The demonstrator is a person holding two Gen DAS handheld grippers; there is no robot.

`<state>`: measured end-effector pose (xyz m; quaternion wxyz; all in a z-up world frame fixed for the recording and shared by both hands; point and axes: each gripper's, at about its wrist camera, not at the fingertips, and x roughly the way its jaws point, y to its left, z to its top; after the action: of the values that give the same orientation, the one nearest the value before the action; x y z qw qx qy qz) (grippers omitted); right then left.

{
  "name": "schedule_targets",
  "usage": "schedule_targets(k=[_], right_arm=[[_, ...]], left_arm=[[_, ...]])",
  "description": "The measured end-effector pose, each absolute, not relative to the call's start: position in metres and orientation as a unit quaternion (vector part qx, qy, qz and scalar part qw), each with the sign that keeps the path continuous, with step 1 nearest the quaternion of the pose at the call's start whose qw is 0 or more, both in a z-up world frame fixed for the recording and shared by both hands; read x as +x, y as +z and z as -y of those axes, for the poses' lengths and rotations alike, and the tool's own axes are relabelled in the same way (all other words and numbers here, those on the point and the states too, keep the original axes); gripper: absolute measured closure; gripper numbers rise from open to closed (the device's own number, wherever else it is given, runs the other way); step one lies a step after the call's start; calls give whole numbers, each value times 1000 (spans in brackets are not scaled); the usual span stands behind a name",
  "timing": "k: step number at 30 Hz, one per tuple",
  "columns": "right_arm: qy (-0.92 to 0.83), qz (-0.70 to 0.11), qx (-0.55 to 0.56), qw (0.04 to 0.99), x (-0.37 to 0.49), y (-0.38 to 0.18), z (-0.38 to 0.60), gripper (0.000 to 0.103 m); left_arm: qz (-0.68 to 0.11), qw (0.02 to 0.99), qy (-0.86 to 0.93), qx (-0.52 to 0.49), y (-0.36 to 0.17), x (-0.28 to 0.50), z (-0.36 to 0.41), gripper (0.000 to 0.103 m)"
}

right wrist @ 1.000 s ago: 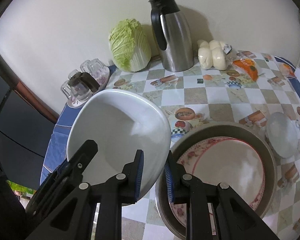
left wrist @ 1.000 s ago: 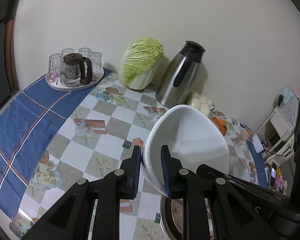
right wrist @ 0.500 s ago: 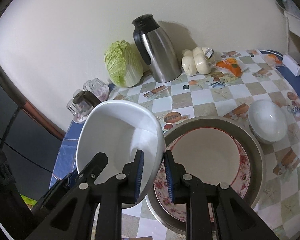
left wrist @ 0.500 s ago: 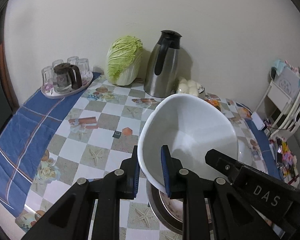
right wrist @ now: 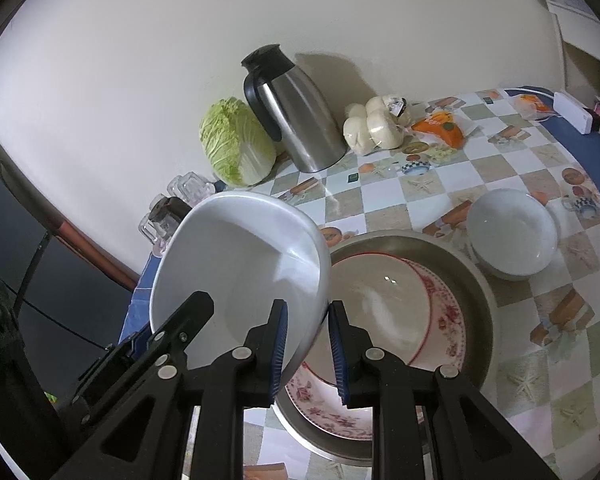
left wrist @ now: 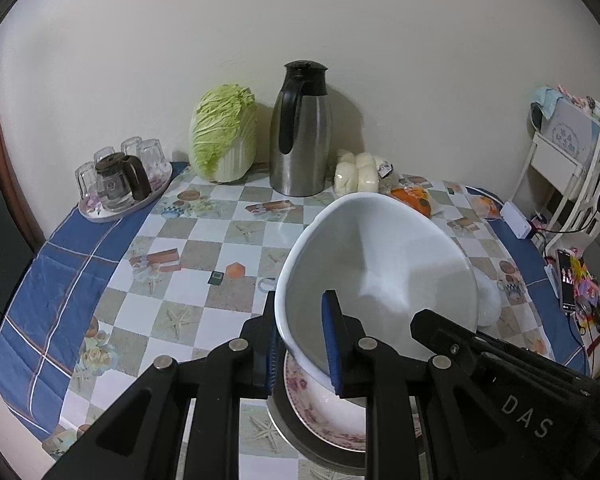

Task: Organize plates and bowls
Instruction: 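Lower the white square bowl onto the red-rimmed bowl with both grippers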

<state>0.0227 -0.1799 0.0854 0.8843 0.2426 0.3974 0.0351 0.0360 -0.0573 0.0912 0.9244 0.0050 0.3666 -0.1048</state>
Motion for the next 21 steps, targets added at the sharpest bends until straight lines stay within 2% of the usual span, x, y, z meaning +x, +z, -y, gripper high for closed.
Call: schedule_targets(k=[15, 21], right_arm=[[39, -381, 266, 885, 6, 91, 217, 80], [34, -391, 260, 882, 9, 86, 222, 80]], left_arm=[[-357, 927, -115, 27, 102, 22, 89, 82], [-376, 918, -124, 13, 92, 29, 91, 82]])
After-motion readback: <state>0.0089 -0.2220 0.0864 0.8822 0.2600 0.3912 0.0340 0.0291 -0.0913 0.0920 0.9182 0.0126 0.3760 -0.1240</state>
